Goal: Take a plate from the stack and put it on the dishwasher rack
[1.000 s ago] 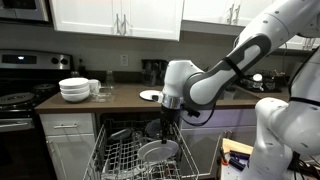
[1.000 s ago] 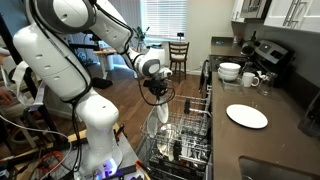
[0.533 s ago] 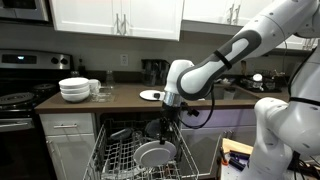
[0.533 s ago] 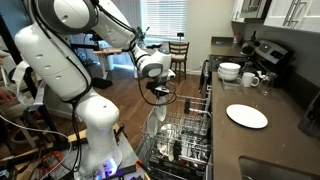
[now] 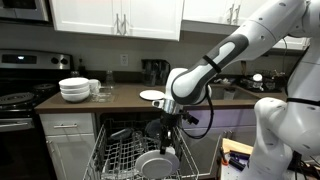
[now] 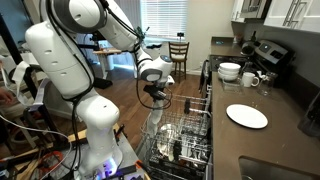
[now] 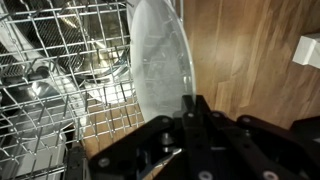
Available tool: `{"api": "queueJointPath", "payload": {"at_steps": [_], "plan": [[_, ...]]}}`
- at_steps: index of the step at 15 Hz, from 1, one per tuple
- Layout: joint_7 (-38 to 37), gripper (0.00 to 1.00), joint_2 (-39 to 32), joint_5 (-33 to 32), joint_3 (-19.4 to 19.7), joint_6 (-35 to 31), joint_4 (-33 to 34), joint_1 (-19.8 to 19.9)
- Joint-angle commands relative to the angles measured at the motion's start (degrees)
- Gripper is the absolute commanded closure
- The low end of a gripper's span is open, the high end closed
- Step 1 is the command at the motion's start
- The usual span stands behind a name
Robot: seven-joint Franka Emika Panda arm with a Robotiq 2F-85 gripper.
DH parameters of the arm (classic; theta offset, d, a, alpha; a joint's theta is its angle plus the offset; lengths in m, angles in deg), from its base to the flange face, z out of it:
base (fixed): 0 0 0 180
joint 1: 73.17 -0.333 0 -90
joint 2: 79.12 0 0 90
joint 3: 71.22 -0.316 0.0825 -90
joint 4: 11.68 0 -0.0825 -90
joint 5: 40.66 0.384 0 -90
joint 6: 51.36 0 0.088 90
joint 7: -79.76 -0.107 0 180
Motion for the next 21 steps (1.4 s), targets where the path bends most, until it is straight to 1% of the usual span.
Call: {"api": "queueJointPath", "payload": {"at_steps": [1,3,6,15,19,21], "plan": [[3.4,0.99,-2.5,3.9,-1.8,-0.8,1.2,1.3],[4.8,0.99,-3.6,4.9,-2.3,-0.7,1.3,1.7],[6.5,0.98,-5.3,4.6,-3.2,-0.4,1.5,2.5],[8.1,0.99,-8.4,0.5,-6.1,0.5,1.8,6.0],[6.1,0.99,-7.3,-2.0,-6.8,1.0,1.5,7.1],[4.6,0.99,-6.4,-4.6,-7.0,1.2,1.3,7.4]]}}
